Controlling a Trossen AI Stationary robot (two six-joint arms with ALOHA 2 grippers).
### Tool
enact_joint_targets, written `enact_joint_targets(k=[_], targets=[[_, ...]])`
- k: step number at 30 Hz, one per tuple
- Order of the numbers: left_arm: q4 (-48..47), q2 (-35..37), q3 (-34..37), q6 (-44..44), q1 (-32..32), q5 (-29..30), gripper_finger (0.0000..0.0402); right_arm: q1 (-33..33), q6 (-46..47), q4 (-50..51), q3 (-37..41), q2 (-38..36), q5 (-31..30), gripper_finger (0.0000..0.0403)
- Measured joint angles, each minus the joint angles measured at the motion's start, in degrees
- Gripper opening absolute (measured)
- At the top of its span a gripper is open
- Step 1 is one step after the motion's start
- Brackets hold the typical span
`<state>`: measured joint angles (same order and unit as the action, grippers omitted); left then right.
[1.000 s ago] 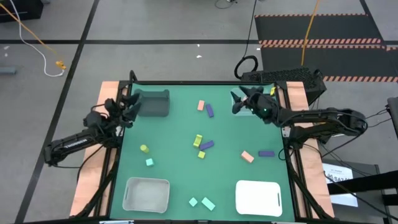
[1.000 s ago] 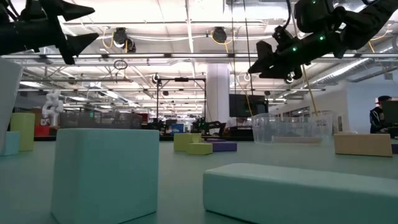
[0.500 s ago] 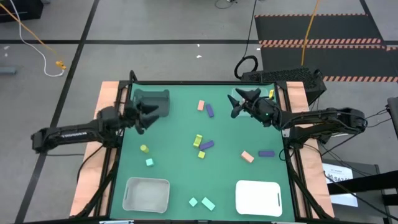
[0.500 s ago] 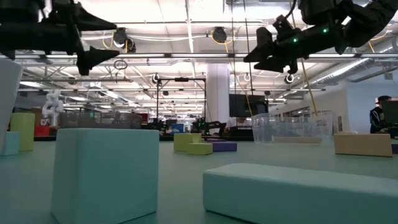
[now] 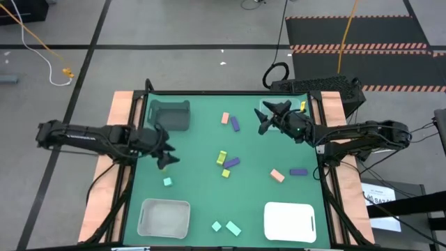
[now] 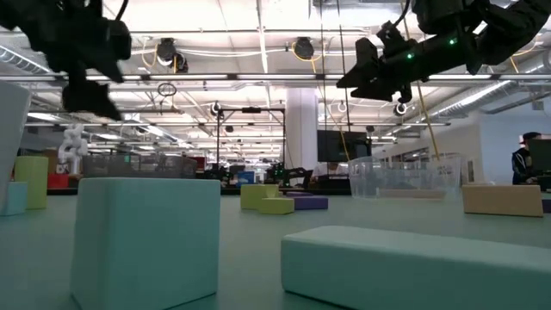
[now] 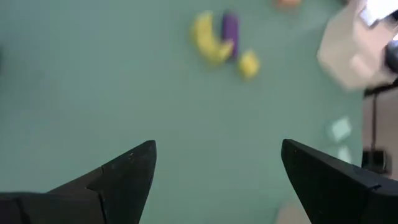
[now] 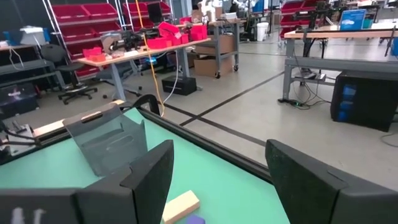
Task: Sort & place blocks by color
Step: Put the left light green block into the black bin
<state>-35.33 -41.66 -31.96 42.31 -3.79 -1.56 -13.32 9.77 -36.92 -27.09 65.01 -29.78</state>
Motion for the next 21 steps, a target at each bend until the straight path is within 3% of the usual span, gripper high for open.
enact_joint_targets(k=[7, 21], targets=[[-17.60, -5.66, -3.12, 14.19, -8.08, 1.40, 0.0347, 0.00, -0.01, 0.30, 0.00, 0.00, 0.02, 0.0247], [-16.39, -20.33, -0.88, 19.51, -11.80, 3.15, 0.0344, 0.00, -0.01, 0.35, -0.02, 0.00, 0.04, 0.0247]])
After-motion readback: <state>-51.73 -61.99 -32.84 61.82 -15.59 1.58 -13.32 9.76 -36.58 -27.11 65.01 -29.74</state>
